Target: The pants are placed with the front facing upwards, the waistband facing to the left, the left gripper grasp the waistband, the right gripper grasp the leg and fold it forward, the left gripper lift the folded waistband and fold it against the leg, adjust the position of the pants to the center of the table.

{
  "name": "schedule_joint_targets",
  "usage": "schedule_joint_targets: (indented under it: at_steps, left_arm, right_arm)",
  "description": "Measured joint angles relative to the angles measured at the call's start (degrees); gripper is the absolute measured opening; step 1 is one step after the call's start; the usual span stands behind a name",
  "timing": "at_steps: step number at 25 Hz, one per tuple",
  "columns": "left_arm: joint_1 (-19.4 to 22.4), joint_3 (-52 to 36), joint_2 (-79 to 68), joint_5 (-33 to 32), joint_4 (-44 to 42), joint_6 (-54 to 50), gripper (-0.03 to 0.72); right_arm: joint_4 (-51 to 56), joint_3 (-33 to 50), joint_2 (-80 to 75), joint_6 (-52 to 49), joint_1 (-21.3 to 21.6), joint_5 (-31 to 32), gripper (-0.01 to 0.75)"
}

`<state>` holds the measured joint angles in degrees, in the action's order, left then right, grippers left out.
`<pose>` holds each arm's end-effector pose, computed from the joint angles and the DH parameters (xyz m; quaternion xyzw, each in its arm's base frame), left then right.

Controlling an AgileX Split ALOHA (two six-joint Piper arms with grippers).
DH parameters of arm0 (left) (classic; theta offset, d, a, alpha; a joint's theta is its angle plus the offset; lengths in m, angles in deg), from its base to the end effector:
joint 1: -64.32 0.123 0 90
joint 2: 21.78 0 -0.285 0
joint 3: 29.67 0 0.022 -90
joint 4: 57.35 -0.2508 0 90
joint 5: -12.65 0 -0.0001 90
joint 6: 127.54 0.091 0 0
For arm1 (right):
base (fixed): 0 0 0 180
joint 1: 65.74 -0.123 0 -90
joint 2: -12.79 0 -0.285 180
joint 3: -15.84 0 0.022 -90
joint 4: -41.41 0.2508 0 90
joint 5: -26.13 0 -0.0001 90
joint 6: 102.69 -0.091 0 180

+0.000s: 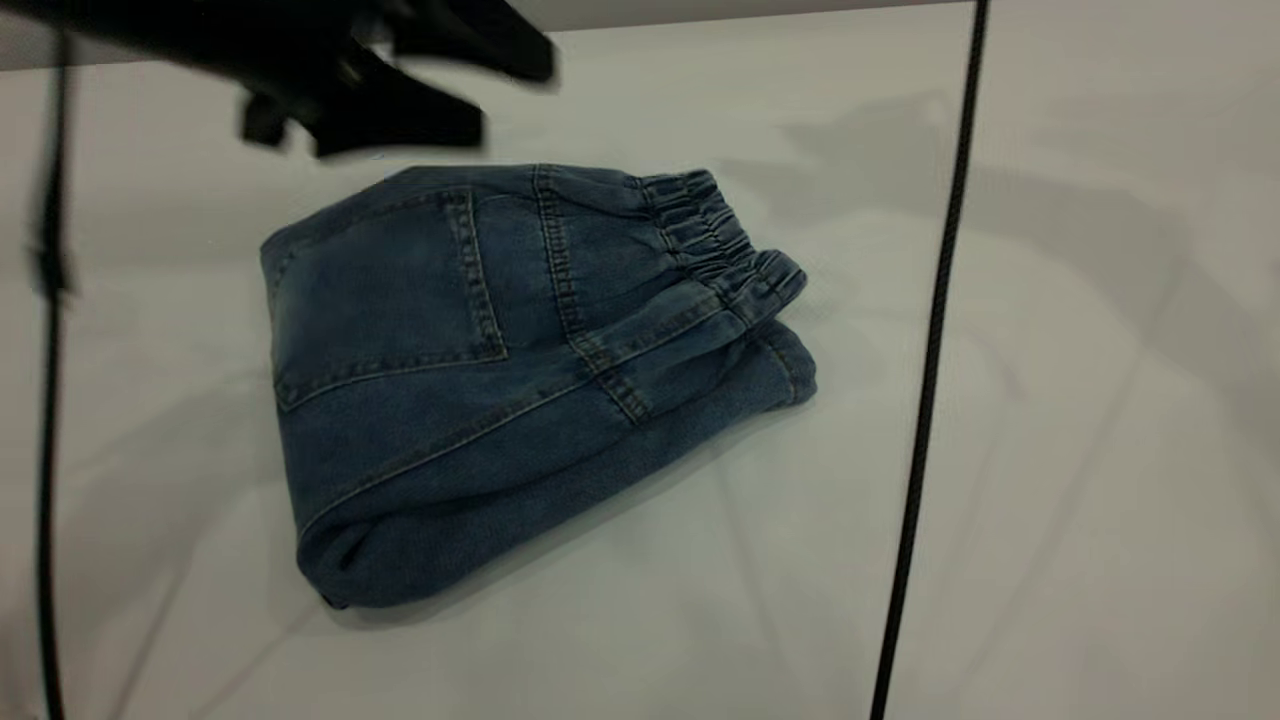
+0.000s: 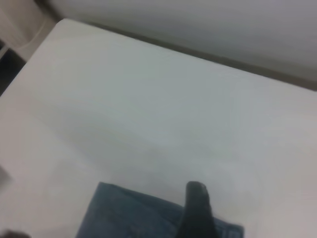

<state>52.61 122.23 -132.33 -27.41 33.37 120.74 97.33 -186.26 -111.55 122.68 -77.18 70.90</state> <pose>0.3100 -0.1241 0.1644 0.0383 0.8849 -0.4049 0.2269 0.4462 0.1445 0.2778 -0.2046 0.8522 0.3200 0.3598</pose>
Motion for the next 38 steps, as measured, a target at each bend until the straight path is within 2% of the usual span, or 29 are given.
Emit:
schedule_joint_targets:
  at_steps: [4, 7, 11, 16, 21, 25, 28, 34, 38]
  left_arm:
    - [6.2, 0.0, 7.5, -5.6, -2.3, 0.0, 0.497]
    - [11.4, 0.0, 15.1, -7.8, -2.8, 0.0, 0.497]
    - [17.5, 0.0, 25.1, -5.9, -2.5, -0.4, 0.497]
    - [23.0, 0.0, 37.0, -1.2, -2.3, -2.2, 0.497]
    - [23.2, 0.0, 41.4, -1.6, -2.9, -2.0, 0.497]
    - [23.2, 0.0, 40.4, -1.2, -4.6, -2.0, 0.497]
    - [23.2, 0.0, 39.8, -2.4, -4.9, -1.9, 0.497]
    - [23.2, 0.0, 39.4, -5.0, -7.1, -1.9, 0.498]
    - [23.0, 0.0, 39.4, -4.9, -7.0, -1.9, 0.498]
  right_arm:
    - [-1.2, 0.0, -0.1, 0.1, -0.1, 2.7, 0.476]
    - [-2.5, 0.1, -0.3, 0.0, -1.9, 5.2, 0.476]
    - [-6.8, 0.1, -1.7, -4.0, -6.0, 6.6, 0.476]
    - [-16.1, 0.1, -4.9, -10.5, -14.0, 5.7, 0.476]
    - [-29.5, 0.1, -8.9, -22.1, -21.9, 5.3, 0.476]
    - [-43.5, 0.1, -12.3, -33.4, -27.6, 8.2, 0.476]
    - [-51.4, 0.1, -14.1, -38.0, -31.1, 6.6, 0.476]
    - [-56.3, 0.0, -16.5, -42.6, -32.0, 0.4, 0.476]
    - [-55.9, 0.0, -18.5, -43.5, -32.0, 2.2, 0.476]
